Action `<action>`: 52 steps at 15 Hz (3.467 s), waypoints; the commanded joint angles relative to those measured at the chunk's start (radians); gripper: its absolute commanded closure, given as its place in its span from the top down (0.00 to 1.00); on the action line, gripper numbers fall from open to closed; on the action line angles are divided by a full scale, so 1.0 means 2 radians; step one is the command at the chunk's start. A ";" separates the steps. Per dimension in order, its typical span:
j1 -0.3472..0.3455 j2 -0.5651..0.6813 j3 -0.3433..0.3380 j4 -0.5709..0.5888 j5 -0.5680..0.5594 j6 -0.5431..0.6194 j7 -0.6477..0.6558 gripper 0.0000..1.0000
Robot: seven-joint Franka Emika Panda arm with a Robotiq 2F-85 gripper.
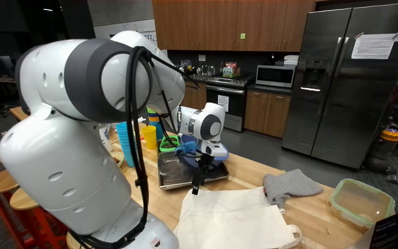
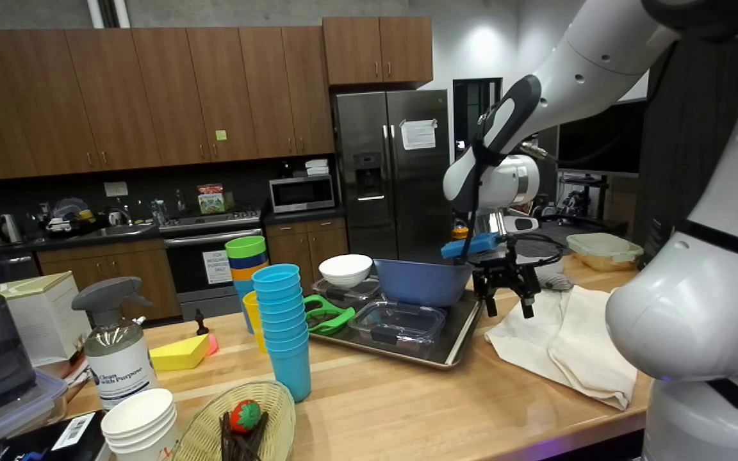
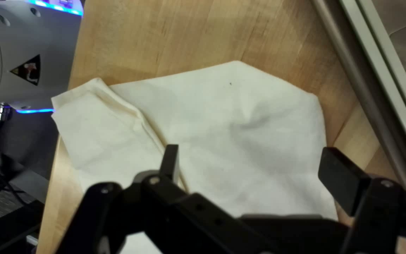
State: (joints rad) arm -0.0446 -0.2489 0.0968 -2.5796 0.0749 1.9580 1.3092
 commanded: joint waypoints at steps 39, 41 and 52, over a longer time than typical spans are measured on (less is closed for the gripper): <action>0.017 0.006 -0.012 0.034 0.093 -0.073 0.038 1.00; 0.017 0.006 -0.012 0.034 0.093 -0.073 0.038 1.00; 0.013 0.017 -0.013 0.045 0.092 -0.101 0.058 1.00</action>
State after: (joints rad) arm -0.0117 -0.2349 0.0737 -2.5131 0.2602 1.8037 1.3921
